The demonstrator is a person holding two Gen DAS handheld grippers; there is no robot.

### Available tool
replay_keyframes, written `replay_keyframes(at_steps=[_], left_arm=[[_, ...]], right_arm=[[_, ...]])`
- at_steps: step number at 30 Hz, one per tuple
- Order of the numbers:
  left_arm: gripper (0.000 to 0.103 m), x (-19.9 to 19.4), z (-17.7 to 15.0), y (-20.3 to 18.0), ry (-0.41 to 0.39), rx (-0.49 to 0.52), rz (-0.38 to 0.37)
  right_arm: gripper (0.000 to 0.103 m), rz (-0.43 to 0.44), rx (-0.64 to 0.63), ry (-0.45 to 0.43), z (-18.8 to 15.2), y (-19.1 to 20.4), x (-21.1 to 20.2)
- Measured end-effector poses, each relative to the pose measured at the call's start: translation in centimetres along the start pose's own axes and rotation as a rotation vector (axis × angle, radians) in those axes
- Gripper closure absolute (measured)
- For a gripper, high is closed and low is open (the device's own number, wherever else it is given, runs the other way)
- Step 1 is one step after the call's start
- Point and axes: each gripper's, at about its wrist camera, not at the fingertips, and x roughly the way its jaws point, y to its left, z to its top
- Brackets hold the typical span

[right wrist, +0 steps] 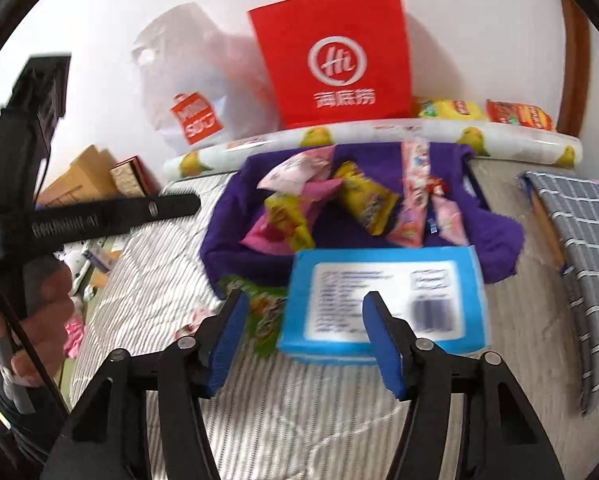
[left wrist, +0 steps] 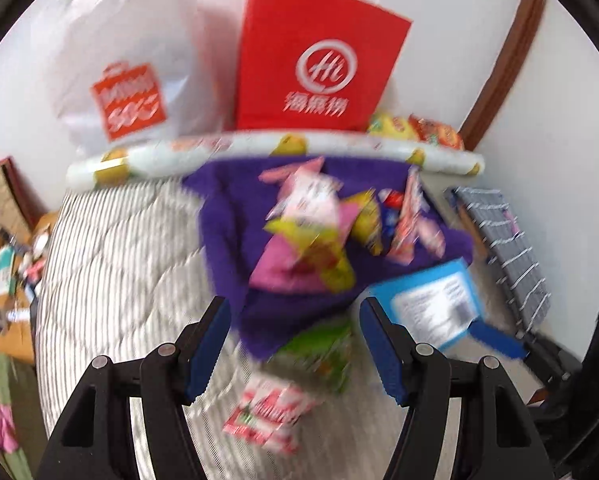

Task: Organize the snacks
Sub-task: 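Withdraw both open tools from the towel toward the remaining snacks, then grasp the green snack bag with the right tool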

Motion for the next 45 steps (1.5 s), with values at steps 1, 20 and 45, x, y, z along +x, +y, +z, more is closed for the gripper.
replay_keyframes(at_steps=[1,20,45], left_arm=[[0.038,0.1,-0.9,0.6,0.007,-0.008,0.011],[0.038,1.7,-7.9,8.3,0.088,-0.108,0.051],[0.038,4.3,-8.8,2.2,0.124,0.011,-0.049]], right_arm=[[0.044,0.007,-0.009,-0.005,-0.2,0.5,0.2],[0.069,-0.023,-0.246,0.125,0.4,7.0,9.9],[0.094,-0.024,-0.177,-0.055,-2.1,4.1,-2.7]])
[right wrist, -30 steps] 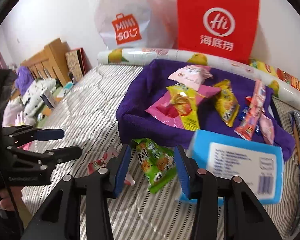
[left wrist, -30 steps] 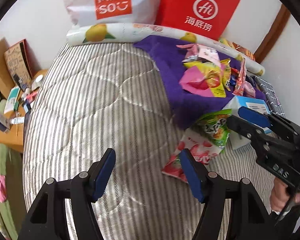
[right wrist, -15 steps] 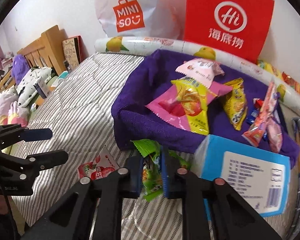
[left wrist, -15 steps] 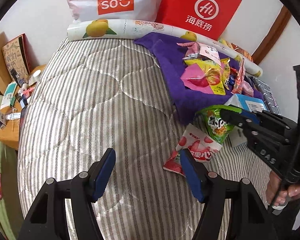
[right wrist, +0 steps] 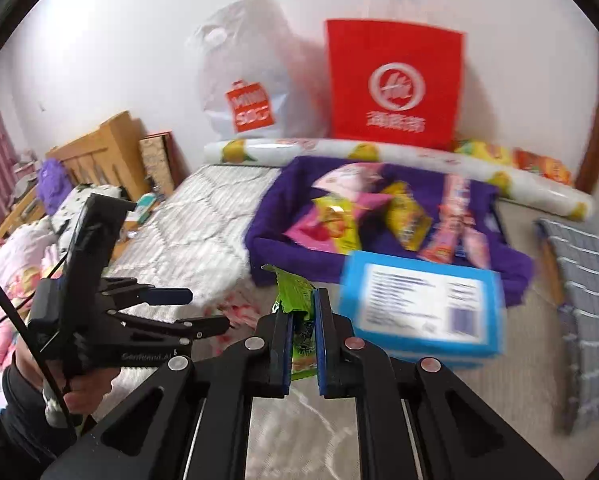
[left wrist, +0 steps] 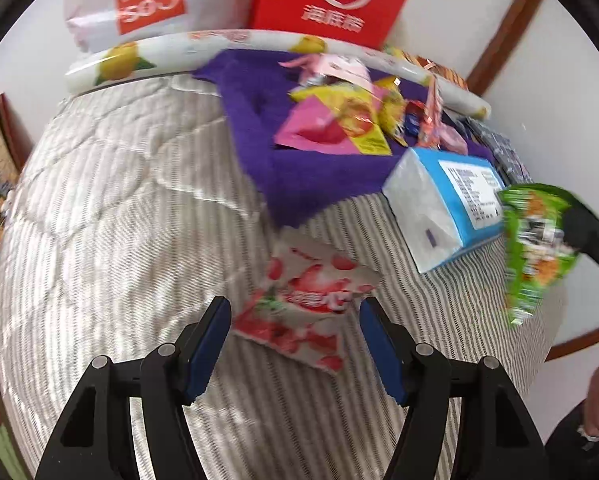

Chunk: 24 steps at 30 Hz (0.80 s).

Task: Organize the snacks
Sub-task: 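Grasp the green snack bag with the right tool, then grasp pink lychee candy bag with left tool while right tool holds green bag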

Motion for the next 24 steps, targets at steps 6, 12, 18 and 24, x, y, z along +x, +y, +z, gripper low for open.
replay_keyframes(at_steps=[6,12,18,24], left_arm=[[0.038,2.0,0.1,-2.3,0.011,0.076,0.118],[0.041,2.8,0.1,-3.4,0.005,0.120,0.196],[0.047,2.2,0.1,-3.4,0.003,0.118,0.179],[0.047,2.3,0.1,-3.6,0.009,0.123,0.179]], right_arm=[[0.094,-0.058,0.032,-0.005,-2.6,-3.1,-3.1],[0.094,-0.132,0.076,0.087,-5.9,-6.7,-2.5],[0.093,-0.126,0.141,0.150,-7.4,-8.6,0.4],[0.076,-0.108,0.121,0.172,-7.7,-7.6,2.3]])
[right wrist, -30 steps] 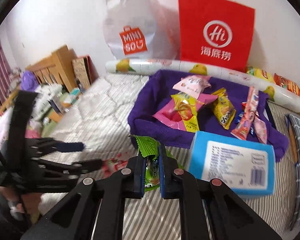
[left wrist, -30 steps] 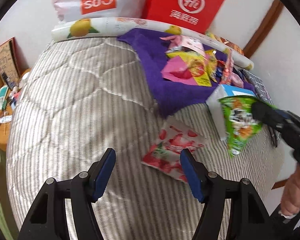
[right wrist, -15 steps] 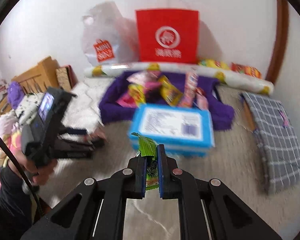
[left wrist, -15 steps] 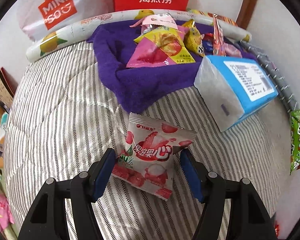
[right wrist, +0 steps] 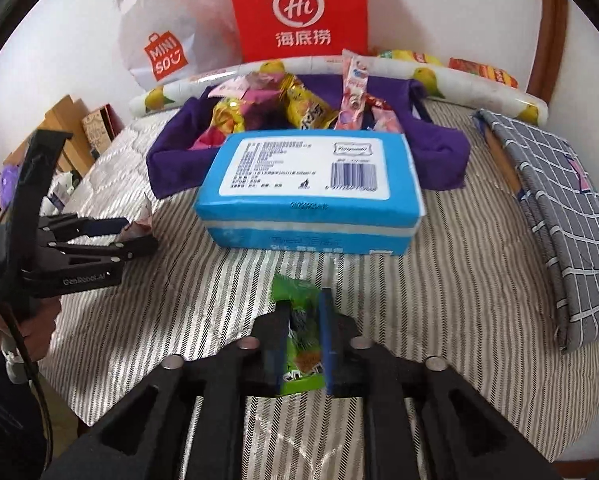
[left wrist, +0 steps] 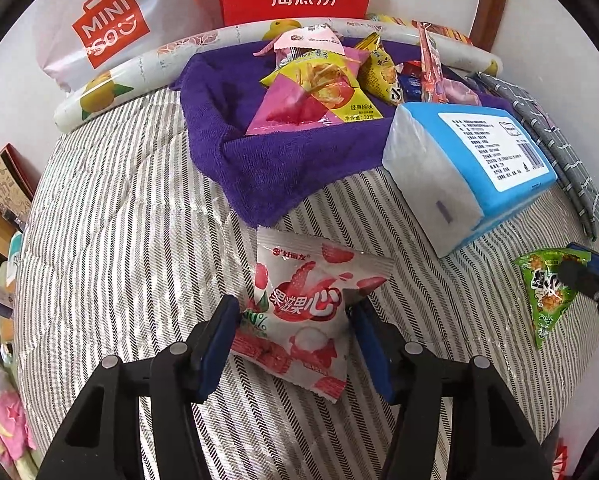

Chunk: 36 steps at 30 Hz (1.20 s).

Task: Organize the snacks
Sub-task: 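Grasp pink lychee candy bag with left tool while right tool holds green bag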

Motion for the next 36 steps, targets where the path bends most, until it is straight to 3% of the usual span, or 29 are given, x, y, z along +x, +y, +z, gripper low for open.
replay_keyframes(at_steps=[3,8,18,21,36], left_arm=[[0.046,0.0,0.0,0.1,0.000,-0.006,-0.005],[0.042,0.5,0.0,0.2,0.003,-0.017,-0.004],[0.045,-0.3,-0.5,0.9,-0.010,-0.041,-0.040],[0.045,-0.5,-0.6,1.0,-0.006,-0.049,-0.050],[0.045,-1.0,-0.8,1.4,-0.008,-0.074,-0.068]], right_arm=[[0.056,-0.015,-0.009,-0.009,-0.4,0.2,0.0],[0.042,-0.004,0.002,-0.004,-1.1,-0.1,0.4],[0.042,-0.057,-0.031,0.026,-1.4,0.8,3.7],[0.053,-0.079,-0.037,0.032,-1.4,0.8,4.3],[0.061,-0.049,0.001,0.002,-1.4,0.0,2.8]])
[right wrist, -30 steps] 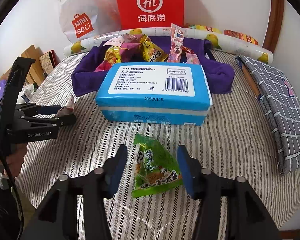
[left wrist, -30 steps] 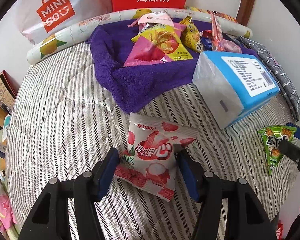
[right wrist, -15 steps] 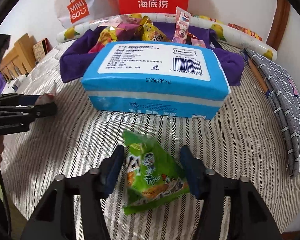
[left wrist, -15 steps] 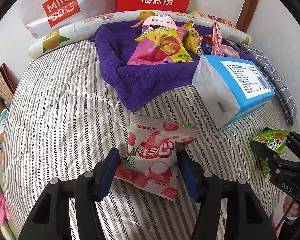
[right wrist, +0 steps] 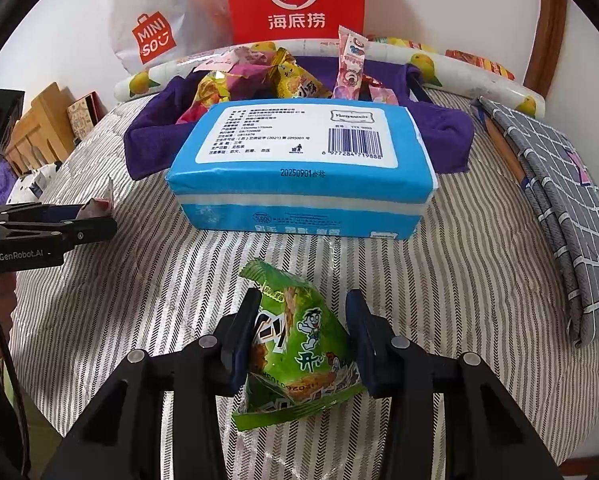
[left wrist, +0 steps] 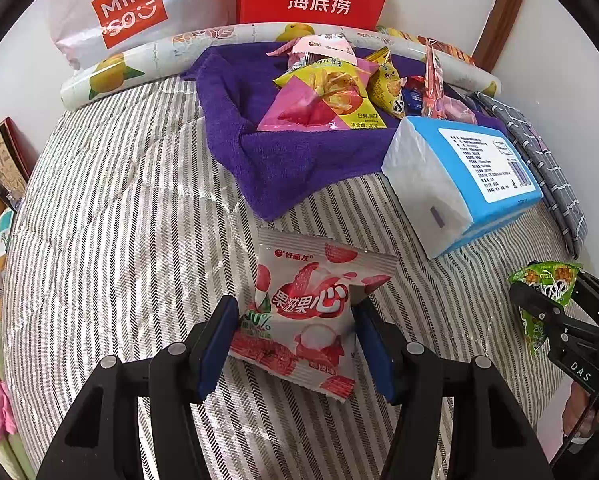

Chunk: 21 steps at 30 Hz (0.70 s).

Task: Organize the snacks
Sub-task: 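Grasp pink lychee candy bag with left tool while right tool holds green bag, then carry the green snack bag and pink lychee candy bag over the towel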

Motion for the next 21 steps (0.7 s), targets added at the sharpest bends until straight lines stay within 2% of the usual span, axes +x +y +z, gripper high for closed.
replay_keyframes(at_steps=[6,21], left_arm=[[0.046,-0.7,0.1,0.3,-0.017,-0.013,0.005],[0.046,-4.3,1.0,0.2,-0.093,-0.057,-0.038]], right_arm=[[0.063,0.025,0.045,-0.009,0.1,-0.7,-0.4],[0.065,0.056,0.035,-0.091,1.4,-0.4,-4.2]])
